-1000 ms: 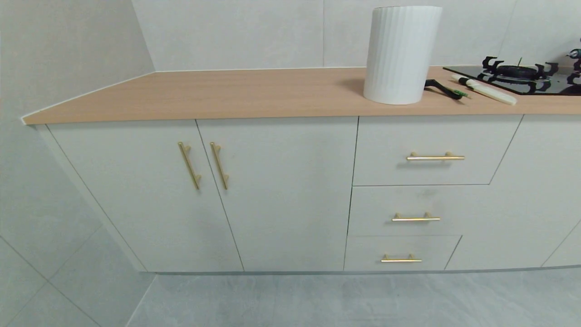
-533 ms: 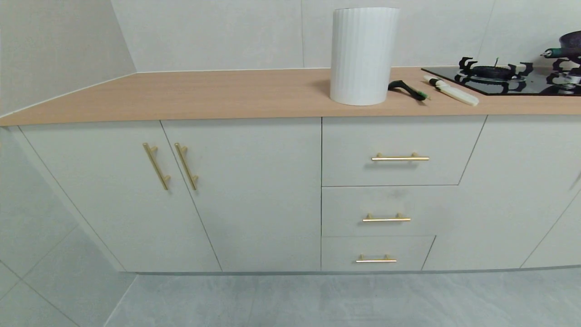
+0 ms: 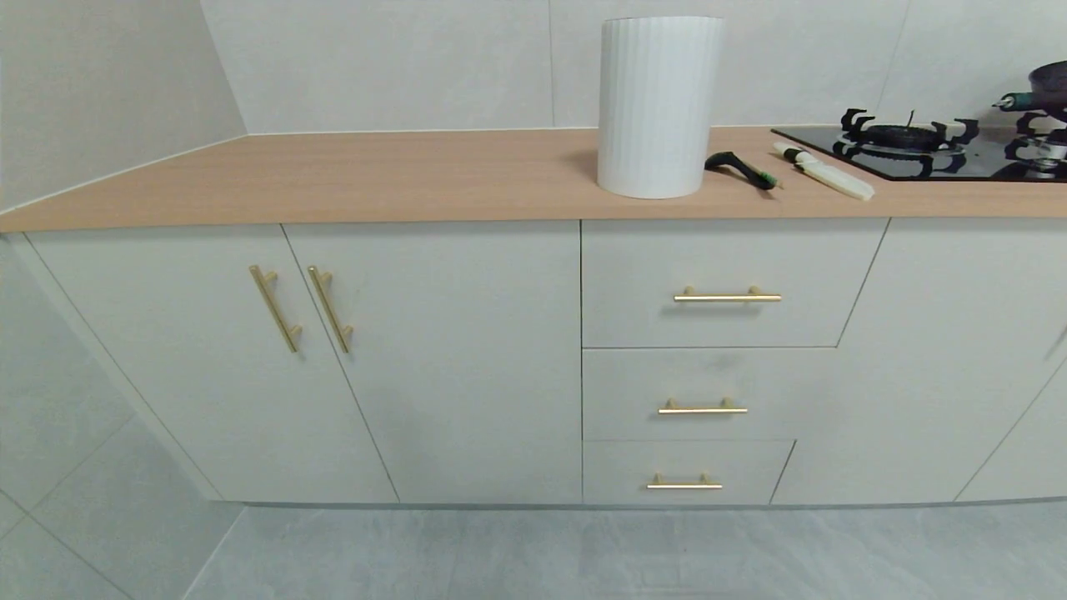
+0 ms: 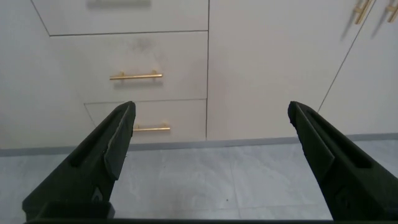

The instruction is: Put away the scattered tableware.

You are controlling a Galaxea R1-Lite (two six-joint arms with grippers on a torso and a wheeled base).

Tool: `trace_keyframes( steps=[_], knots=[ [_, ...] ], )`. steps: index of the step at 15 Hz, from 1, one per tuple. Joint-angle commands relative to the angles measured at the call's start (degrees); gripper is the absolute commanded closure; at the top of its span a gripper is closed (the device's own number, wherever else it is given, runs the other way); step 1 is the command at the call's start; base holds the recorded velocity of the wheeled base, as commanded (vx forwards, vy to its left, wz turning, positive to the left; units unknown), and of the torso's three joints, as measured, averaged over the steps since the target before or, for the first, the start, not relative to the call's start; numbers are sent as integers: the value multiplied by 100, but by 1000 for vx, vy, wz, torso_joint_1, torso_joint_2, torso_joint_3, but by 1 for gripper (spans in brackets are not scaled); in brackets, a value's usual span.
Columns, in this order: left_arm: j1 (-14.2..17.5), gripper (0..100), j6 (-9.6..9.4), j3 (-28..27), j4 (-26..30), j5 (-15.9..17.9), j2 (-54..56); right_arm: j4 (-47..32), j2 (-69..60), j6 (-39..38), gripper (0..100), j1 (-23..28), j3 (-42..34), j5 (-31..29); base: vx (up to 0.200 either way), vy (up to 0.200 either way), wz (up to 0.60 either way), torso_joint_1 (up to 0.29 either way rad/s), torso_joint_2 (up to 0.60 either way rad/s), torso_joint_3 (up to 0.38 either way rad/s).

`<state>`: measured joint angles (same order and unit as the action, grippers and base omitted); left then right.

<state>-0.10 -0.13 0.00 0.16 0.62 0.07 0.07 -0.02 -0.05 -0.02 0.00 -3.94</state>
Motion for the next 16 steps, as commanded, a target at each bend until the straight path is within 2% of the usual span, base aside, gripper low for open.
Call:
trace_keyframes(
  steps=[1, 3, 12, 15, 16],
  knots=[
    [10, 0, -4, 0, 2, -1, -7, 1, 2, -4, 0, -6, 0, -2, 200, 0, 0, 2, 2, 2],
    [1, 0, -4, 0, 2, -1, -7, 1, 2, -4, 0, -6, 0, -2, 200, 0, 0, 7, 2, 5],
    [10, 0, -4, 0, -7, -1, -7, 10, 2, 22, 0, -6, 0, -2, 0, 0, 0, 0, 0, 0],
    [10, 0, -4, 0, 2, -1, -7, 28, 178, -320, 0, -42, 800, 385, 0, 0, 0, 0, 0, 0],
    [10, 0, -4, 0, 2, -1, -7, -139, 697, -303, 0, -129, 984, 737, 0, 0, 0, 0, 0, 0]
  ],
)
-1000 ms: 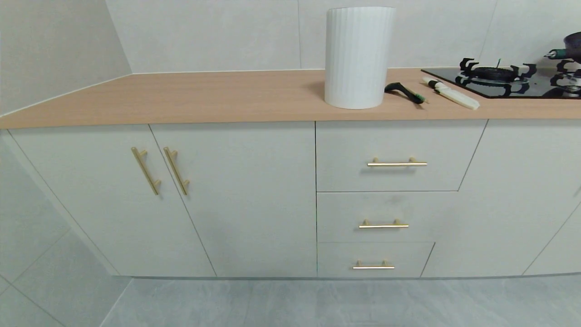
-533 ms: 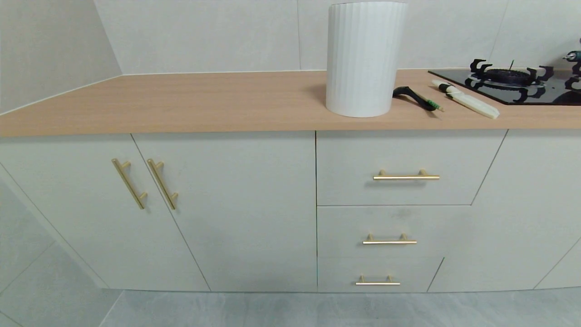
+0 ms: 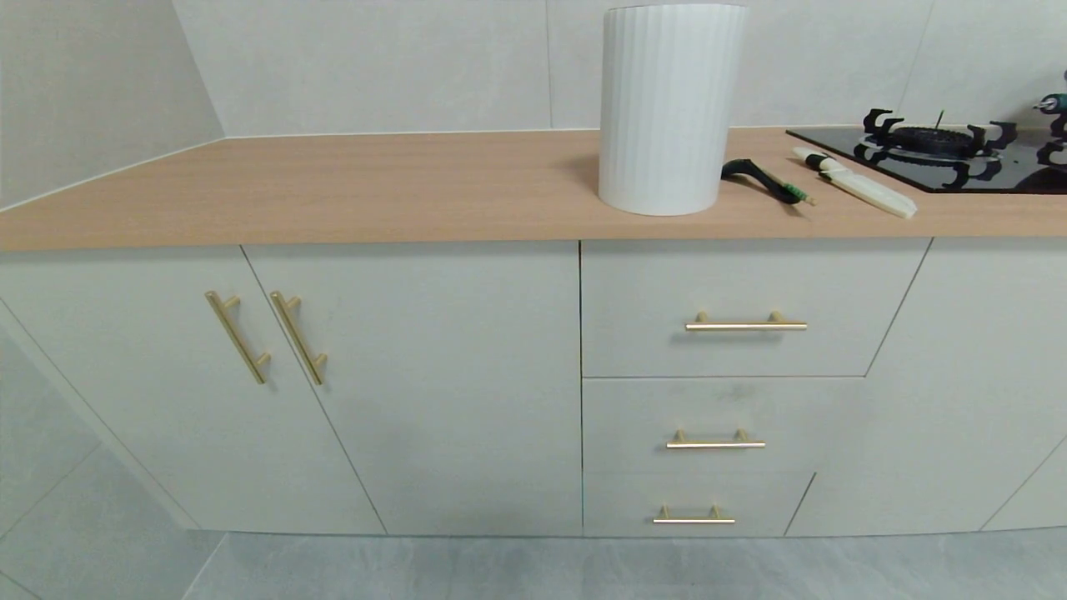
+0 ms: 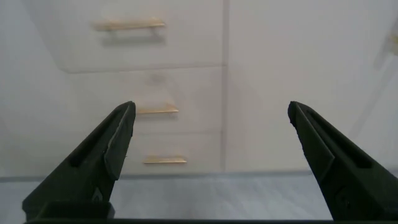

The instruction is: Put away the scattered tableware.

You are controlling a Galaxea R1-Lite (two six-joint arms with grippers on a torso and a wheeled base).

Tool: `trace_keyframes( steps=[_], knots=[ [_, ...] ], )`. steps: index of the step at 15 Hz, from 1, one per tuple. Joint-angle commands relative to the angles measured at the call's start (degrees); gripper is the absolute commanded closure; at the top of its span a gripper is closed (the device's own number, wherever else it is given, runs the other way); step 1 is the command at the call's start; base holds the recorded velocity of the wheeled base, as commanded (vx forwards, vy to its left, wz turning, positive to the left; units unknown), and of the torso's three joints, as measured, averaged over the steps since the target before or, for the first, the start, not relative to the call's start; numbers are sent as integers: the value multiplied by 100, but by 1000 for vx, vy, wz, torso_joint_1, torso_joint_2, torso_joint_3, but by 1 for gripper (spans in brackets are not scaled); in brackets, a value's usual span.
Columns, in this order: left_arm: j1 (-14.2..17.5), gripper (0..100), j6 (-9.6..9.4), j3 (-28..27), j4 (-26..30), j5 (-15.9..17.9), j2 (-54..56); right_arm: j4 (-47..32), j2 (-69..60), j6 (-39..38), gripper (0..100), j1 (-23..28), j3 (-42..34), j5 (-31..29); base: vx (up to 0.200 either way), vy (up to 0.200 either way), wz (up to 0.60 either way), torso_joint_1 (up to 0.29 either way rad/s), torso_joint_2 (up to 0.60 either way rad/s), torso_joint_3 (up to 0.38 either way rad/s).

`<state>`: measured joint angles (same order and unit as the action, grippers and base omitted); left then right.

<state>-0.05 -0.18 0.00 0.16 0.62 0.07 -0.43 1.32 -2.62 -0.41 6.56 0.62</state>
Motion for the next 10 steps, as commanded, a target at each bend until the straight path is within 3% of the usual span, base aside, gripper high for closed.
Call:
trace_keyframes(
  steps=[1, 5, 7, 10],
  knots=[
    [5, 0, 1, 0, 2, -1, -7, -116, 1002, -37, 0, -117, 390, 421, 0, 0, 0, 0, 0, 0],
    [-4, 0, 1, 0, 2, -1, -7, -36, 4219, 130, 0, -433, 1014, 597, 0, 0, 0, 0, 0, 0],
    [5, 0, 1, 0, 2, -1, -7, 34, 5071, 139, 0, -609, 1374, 588, 0, 0, 0, 0, 0, 0],
    [5, 0, 1, 0, -7, -1, -7, 737, 6829, 130, 0, -1127, 1919, 518, 0, 0, 0, 0, 0, 0]
  ],
)
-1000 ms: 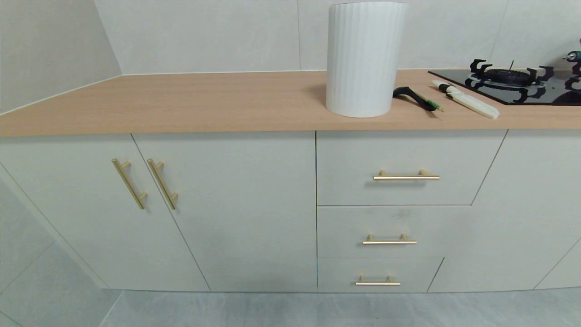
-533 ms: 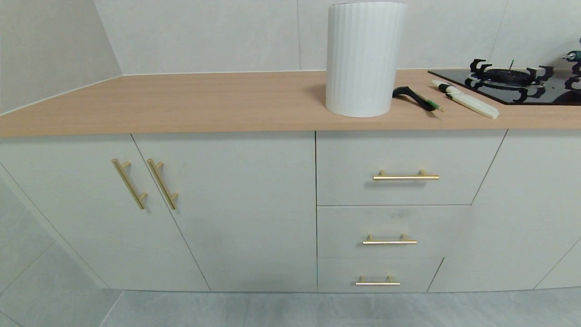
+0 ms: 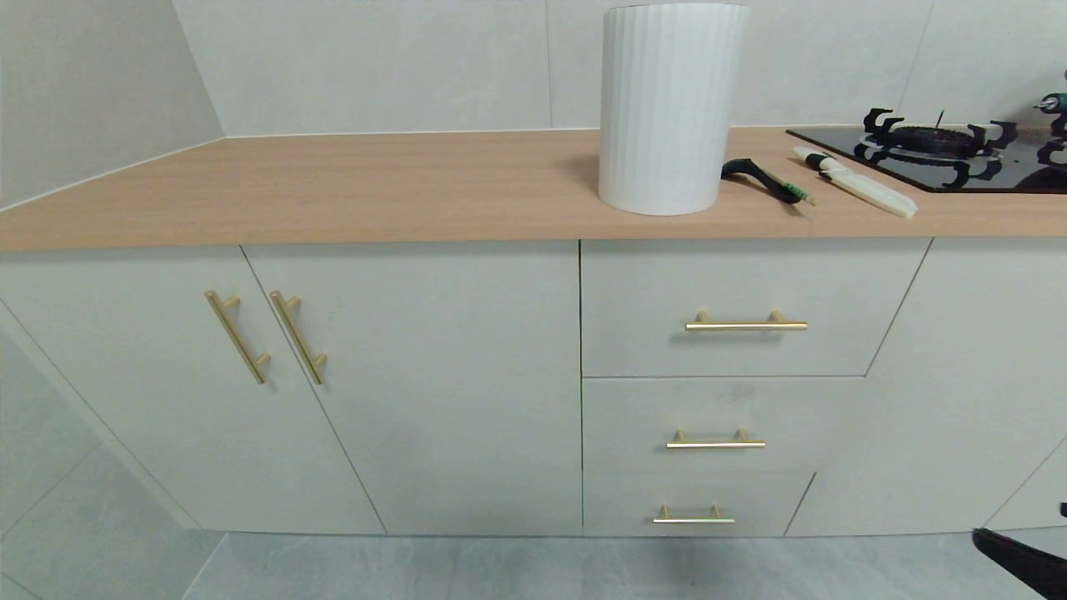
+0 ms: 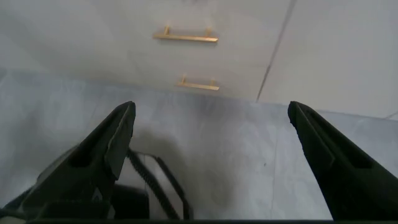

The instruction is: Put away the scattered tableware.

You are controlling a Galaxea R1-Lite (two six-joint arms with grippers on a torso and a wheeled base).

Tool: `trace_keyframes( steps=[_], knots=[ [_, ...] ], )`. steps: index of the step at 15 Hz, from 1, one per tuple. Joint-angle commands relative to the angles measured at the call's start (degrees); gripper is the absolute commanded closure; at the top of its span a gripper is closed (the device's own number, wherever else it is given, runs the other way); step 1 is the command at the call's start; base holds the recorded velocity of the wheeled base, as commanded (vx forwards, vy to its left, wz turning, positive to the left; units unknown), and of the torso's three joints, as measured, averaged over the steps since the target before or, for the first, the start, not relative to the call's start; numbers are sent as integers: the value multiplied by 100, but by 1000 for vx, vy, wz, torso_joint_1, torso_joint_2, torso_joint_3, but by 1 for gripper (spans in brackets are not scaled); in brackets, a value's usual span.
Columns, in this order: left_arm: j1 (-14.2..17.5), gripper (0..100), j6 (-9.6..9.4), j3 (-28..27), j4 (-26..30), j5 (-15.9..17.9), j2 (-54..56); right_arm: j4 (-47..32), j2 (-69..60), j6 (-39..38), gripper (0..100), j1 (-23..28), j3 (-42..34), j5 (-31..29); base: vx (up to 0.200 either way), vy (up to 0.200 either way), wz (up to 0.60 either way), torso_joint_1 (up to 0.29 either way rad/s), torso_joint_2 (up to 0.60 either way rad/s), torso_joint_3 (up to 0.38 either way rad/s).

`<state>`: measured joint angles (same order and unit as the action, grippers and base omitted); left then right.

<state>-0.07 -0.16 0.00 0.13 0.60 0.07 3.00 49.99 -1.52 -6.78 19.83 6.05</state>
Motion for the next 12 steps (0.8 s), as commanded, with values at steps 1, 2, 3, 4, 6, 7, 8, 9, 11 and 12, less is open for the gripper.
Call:
trace_keyframes(
  steps=[1, 2, 3, 4, 6, 7, 8, 9, 11, 12],
  knots=[
    [7, 0, -2, 0, 4, 2, -7, 535, 2357, 21, 0, -570, 697, -112, 0, 0, 0, 0, 0, 0],
    [7, 0, -2, 0, 4, 2, -7, 825, 3060, 21, 0, -649, 882, -271, 0, 0, 0, 0, 0, 0],
    [7, 0, -2, 0, 4, 2, -7, 1071, 3500, 21, 0, -720, 987, -350, 0, 0, 0, 0, 0, 0],
    [7, 0, -2, 0, 4, 2, -7, 1396, 3939, 3, 0, -746, 1093, -367, 0, 0, 0, 0, 0, 0],
    [-1, 0, -2, 0, 4, 2, -7, 1836, 4475, 3, 0, -746, 1181, -367, 0, 0, 0, 0, 0, 0],
    [7, 0, -2, 0, -5, 2, -7, 2363, 4994, 21, 0, -737, 1216, -367, 0, 0, 0, 0, 0, 0],
    [7, 0, -2, 0, -5, 2, -7, 2662, 5205, 21, 0, -728, 1216, -359, 0, 0, 0, 0, 0, 0],
    [7, 0, -2, 0, 4, 2, -7, 3119, 5627, 38, 0, -737, 1207, -403, 0, 0, 0, 0, 0, 0],
    [-1, 0, -2, 0, 4, 2, -7, 3629, 5978, 21, 0, -764, 1163, -613, 0, 0, 0, 0, 0, 0],
    [7, 0, -2, 0, -5, 2, -7, 3866, 6189, -15, 0, -764, 1163, -675, 0, 0, 0, 0, 0, 0]
  ],
)
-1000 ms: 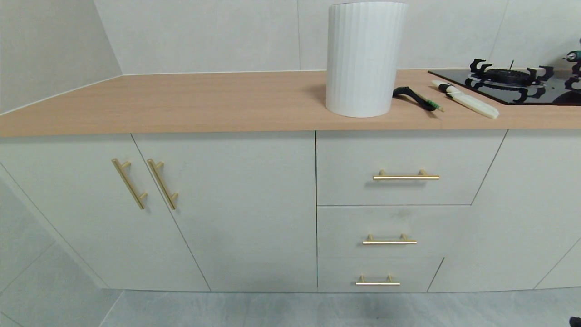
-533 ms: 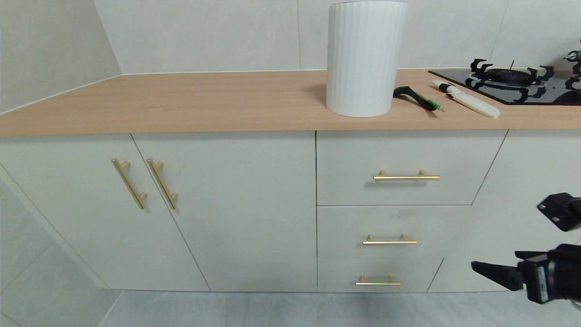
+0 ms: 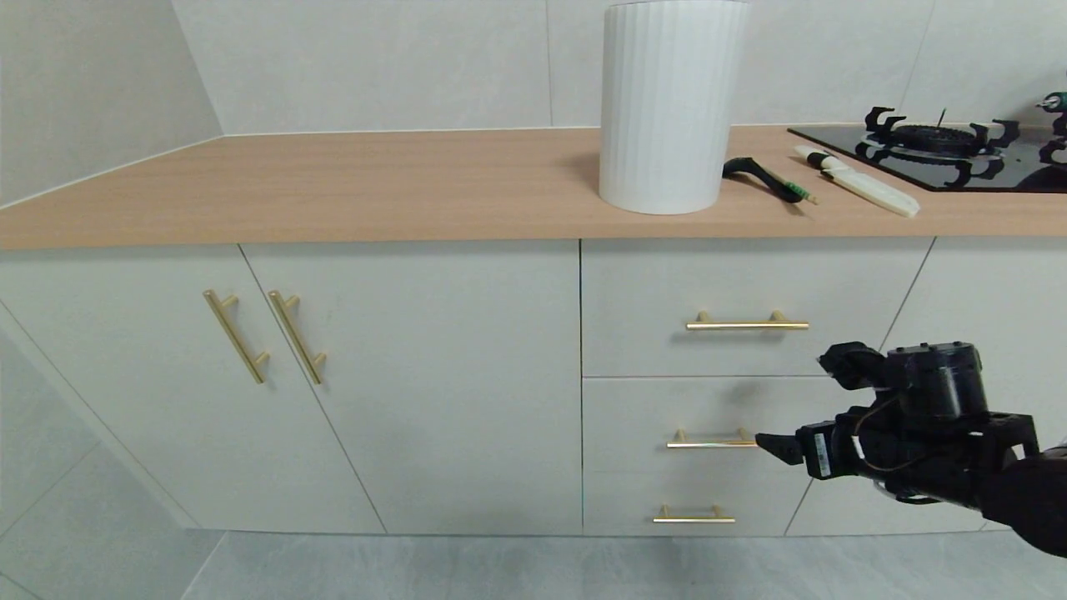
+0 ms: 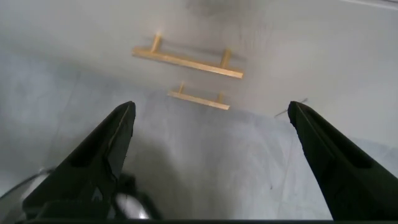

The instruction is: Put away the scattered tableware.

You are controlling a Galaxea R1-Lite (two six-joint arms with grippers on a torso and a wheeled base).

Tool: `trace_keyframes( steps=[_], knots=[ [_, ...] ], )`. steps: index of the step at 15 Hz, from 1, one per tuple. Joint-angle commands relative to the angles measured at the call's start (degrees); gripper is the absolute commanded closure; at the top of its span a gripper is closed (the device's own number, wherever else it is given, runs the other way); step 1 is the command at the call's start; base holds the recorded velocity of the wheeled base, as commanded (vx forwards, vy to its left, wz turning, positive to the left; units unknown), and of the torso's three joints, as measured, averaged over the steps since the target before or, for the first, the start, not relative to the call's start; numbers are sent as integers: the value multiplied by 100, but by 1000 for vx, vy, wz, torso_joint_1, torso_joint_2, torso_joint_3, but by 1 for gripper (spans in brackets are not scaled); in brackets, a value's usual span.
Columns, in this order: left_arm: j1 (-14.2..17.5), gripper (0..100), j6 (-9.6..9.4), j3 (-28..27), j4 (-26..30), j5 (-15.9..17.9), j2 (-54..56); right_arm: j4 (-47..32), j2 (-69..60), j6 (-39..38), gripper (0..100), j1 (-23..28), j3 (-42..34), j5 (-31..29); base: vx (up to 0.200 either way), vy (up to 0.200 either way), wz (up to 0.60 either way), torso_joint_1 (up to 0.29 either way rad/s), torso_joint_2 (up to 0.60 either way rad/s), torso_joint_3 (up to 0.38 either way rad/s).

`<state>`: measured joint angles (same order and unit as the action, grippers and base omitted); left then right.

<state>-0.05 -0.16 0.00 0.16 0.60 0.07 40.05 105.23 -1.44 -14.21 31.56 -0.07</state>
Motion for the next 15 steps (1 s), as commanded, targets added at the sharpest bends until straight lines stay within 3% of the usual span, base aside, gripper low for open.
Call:
trace_keyframes(
  steps=[1, 3, 9, 15],
  knots=[
    [-4, 0, -2, 0, 2, 2, -7, 311, 815, -32, 0, -20, -10, -72, 0, 0, 0, 0, 0, 0],
    [-4, 0, -2, 0, 2, 2, -7, 627, 1096, -32, 0, -20, -10, -81, 0, 0, 0, 0, 0, 0],
    [5, 0, -2, 0, 2, 2, -7, 2789, 2459, -471, 0, -38, 17, -538, 0, 0, 0, 0, 0, 0],
    [-4, 0, -2, 0, 2, 2, -7, 3053, 2951, -779, 0, -196, 483, -705, 0, 0, 0, 0, 0, 0]
  ],
)
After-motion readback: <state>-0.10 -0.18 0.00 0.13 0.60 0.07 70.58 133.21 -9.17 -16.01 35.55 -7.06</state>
